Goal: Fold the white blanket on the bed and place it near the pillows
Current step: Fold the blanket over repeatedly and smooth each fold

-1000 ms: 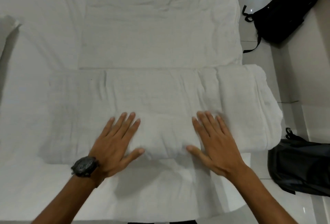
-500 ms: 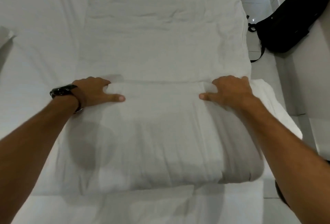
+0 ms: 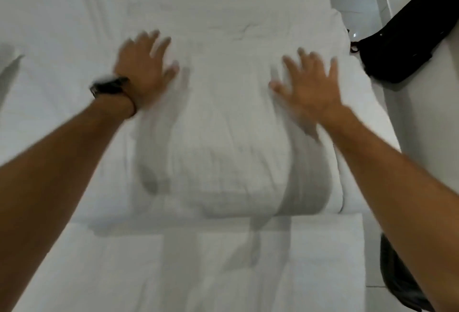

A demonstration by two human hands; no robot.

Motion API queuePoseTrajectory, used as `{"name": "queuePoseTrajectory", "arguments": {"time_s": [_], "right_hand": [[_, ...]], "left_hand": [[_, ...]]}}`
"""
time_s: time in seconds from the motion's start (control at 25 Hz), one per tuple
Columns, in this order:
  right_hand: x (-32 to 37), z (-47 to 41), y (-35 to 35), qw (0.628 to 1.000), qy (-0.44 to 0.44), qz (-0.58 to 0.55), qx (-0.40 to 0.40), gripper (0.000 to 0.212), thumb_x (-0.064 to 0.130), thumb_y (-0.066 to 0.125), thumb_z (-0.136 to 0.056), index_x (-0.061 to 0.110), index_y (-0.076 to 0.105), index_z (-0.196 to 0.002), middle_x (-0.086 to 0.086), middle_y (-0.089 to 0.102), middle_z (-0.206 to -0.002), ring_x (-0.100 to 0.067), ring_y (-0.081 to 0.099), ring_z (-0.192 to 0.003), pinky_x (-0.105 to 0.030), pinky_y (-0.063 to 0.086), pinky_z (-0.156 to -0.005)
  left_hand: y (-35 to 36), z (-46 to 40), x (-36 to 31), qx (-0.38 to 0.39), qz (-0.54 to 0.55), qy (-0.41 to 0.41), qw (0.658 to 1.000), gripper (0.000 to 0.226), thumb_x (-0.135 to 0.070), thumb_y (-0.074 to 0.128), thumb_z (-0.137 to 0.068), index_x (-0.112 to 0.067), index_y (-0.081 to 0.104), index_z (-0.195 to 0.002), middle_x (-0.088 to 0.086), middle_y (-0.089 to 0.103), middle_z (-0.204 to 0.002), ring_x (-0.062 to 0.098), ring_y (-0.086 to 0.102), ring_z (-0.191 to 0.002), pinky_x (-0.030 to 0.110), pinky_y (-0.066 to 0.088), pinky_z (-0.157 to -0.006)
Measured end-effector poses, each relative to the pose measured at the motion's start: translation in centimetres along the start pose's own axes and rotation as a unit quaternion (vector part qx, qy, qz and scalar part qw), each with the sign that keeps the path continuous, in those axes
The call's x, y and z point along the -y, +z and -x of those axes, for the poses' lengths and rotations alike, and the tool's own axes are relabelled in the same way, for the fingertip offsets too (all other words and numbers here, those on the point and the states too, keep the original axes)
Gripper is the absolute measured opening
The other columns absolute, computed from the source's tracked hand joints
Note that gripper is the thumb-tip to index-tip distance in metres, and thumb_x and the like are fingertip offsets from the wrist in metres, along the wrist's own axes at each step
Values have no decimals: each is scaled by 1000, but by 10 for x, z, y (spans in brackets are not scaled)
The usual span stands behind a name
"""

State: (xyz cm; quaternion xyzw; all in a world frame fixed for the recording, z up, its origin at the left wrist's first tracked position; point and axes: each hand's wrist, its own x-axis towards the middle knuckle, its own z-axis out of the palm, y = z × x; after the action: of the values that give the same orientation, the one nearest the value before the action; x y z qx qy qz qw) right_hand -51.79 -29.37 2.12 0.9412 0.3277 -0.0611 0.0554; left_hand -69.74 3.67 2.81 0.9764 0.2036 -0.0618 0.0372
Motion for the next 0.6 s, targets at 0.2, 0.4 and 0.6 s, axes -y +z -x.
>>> {"name": "queuePoseTrajectory", "arguments": {"time_s": [0.2,0.4,0.6], "right_hand": [[-34,76,78,999,18,12,-39,77,74,22,-107,30,34,-170,-11,26,-179,-35,21,-166,-68,10,-132],[-53,99,77,999,48,14,0,90,76,11,-105,19,21,-173,-19,11,-181,-38,7,-168,-65,2,-133],[8,182,99,995,-87,-24,33,101,81,7,-103,10,18,-173,-16,10,-181,-33,7,-169,-64,5,-134]], "left_hand": [[105,102,-3,27,16,-2,1000,84,-73,5,-101,-22,2,-167,0,-4,-176,15,-9,-159,44,-2,-130],[109,139,9,62,33,-82,994,94,-76,1,-98,-13,-2,-167,6,-10,-175,24,-10,-161,47,-4,-130],[119,220,-40,69,32,126,989,103,-83,21,-95,-12,3,-167,9,-4,-176,29,-5,-162,58,9,-129]]}}
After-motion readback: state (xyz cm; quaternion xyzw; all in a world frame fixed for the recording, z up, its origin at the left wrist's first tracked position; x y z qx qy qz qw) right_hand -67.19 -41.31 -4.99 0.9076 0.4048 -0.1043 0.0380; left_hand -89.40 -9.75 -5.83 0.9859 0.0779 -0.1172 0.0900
